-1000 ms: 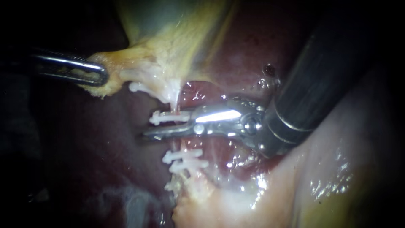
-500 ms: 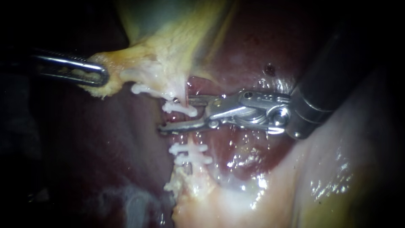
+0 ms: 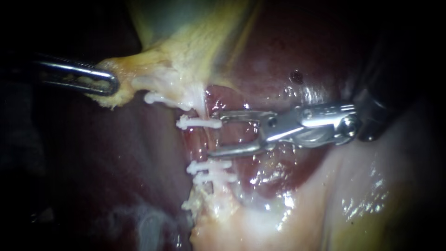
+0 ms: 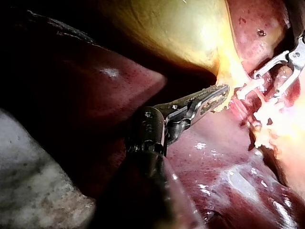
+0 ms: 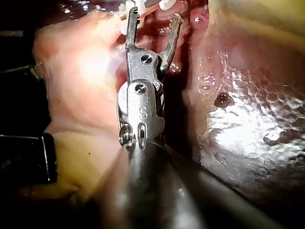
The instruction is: Going back third clip right tube
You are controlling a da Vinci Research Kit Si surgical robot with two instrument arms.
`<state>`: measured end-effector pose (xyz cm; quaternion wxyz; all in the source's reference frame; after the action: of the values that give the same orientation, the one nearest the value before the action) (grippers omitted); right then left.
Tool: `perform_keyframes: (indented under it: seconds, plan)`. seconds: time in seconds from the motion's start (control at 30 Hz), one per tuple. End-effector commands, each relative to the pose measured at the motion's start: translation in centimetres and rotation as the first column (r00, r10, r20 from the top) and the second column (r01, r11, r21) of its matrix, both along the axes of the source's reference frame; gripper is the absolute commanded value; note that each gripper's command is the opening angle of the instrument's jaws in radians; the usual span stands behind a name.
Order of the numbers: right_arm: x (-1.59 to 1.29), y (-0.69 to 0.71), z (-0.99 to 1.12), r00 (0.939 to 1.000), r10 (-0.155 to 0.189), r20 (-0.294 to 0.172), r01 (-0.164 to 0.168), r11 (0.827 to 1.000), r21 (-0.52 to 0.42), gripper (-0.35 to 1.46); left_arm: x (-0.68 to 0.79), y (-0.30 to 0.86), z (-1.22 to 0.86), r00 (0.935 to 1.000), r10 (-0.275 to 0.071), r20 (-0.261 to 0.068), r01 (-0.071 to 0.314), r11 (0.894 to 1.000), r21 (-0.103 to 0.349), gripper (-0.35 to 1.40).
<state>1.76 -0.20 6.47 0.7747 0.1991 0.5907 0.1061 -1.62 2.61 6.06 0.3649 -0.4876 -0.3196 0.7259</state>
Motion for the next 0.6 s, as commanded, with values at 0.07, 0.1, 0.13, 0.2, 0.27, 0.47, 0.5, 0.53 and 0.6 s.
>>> perform_keyframes:
  seconds: [0.07,0.1,0.13,0.2,0.27,0.47,0.5,0.53,0.6]
  plan:
    - [-0.10,0.00,-0.06,0.9999,-0.014,-0.003,0.014,1.000,-0.024,0.50,0.00,0.00,0.00,1.0000,0.000,0.000,0.000,1.000,0.000,-0.35]
    - [-0.13,0.00,-0.08,0.9998,-0.017,-0.005,0.017,0.999,-0.028,0.50,0.00,0.00,0.00,1.0000,0.000,0.000,0.000,1.000,0.000,-0.35]
    - [-0.19,0.01,-0.12,0.9998,-0.017,-0.005,0.017,0.999,-0.034,0.50,0.00,0.00,0.00,1.0000,0.000,0.000,0.000,1.000,0.000,-0.35]
    - [-0.28,0.01,-0.19,0.9997,-0.022,-0.007,0.021,0.999,-0.043,0.50,0.00,0.00,0.00,1.0000,0.000,0.000,0.000,1.000,0.000,-0.35]
    - [-0.34,0.01,-0.23,0.9996,-0.026,-0.010,0.026,0.999,-0.047,0.50,0.00,0.00,0.00,1.0000,0.000,0.000,0.000,1.000,0.000,-0.35]
    - [-0.55,0.03,-0.33,0.9994,-0.031,-0.012,0.031,0.998,-0.053,0.50,-0.01,0.00,0.00,1.0000,0.000,0.000,0.000,1.000,0.000,-0.35]
    - [-0.57,0.03,-0.33,0.9994,-0.032,-0.012,0.031,0.998,-0.053,0.50,-0.01,0.00,0.00,1.0000,0.000,0.000,0.000,1.000,0.000,-0.35]
    - [-0.59,0.03,-0.33,0.9994,-0.032,-0.012,0.032,0.998,-0.053,0.50,-0.01,0.00,0.01,1.0000,-0.001,0.000,0.001,1.000,0.000,-0.35]
    - [-0.60,0.03,-0.33,0.9994,-0.033,-0.012,0.032,0.998,-0.053,0.50,-0.02,0.00,0.02,1.0000,-0.001,-0.001,0.001,1.000,-0.001,-0.35]
